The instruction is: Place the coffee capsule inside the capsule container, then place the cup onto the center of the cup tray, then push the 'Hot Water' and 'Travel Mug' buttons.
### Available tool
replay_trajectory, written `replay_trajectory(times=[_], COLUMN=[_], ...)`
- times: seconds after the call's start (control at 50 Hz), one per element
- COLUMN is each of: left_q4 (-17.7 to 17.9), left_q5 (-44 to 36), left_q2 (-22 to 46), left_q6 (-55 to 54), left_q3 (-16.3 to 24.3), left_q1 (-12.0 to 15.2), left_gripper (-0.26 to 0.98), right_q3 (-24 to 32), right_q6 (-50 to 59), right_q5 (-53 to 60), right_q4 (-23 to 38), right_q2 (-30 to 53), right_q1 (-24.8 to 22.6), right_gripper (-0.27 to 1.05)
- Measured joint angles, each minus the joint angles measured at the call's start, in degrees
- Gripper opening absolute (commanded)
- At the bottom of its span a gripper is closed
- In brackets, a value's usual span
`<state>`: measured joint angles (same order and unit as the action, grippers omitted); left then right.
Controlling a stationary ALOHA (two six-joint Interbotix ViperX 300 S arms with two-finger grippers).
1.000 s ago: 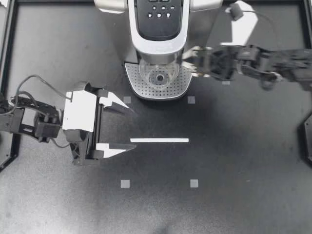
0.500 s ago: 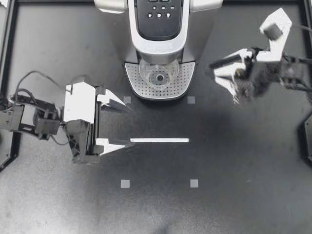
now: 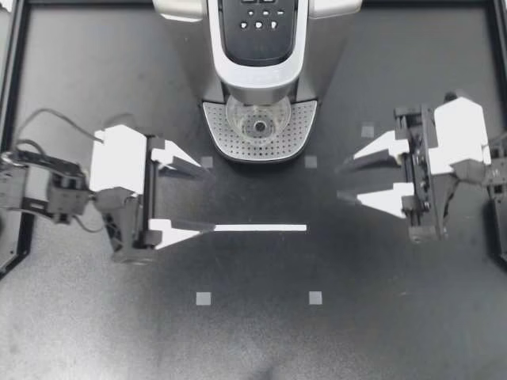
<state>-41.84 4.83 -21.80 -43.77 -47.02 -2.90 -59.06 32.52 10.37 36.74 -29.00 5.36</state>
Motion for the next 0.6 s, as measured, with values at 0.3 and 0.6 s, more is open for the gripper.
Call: replay_trajectory(times=[0.3,0.6], left_q4=[-0.18,-0.26], left_q5=[-2.37,-3.60], left_q2=[-5.63,-5.71], left_q6=[1.32,1.41], left_q3=[-0.79,-1.58], left_q1=[0.00,0.00], left_gripper=[0.68,0.68], right_q3=[3.08,2.99], right_q6=[0.00,0.00], right_q5=[-1.76,-1.76], right_q4=[-0.53,-0.62], right_q2=[-3.43,-6.15], right_q1=[-0.97,-1.05], right_gripper=[0.48,0.48])
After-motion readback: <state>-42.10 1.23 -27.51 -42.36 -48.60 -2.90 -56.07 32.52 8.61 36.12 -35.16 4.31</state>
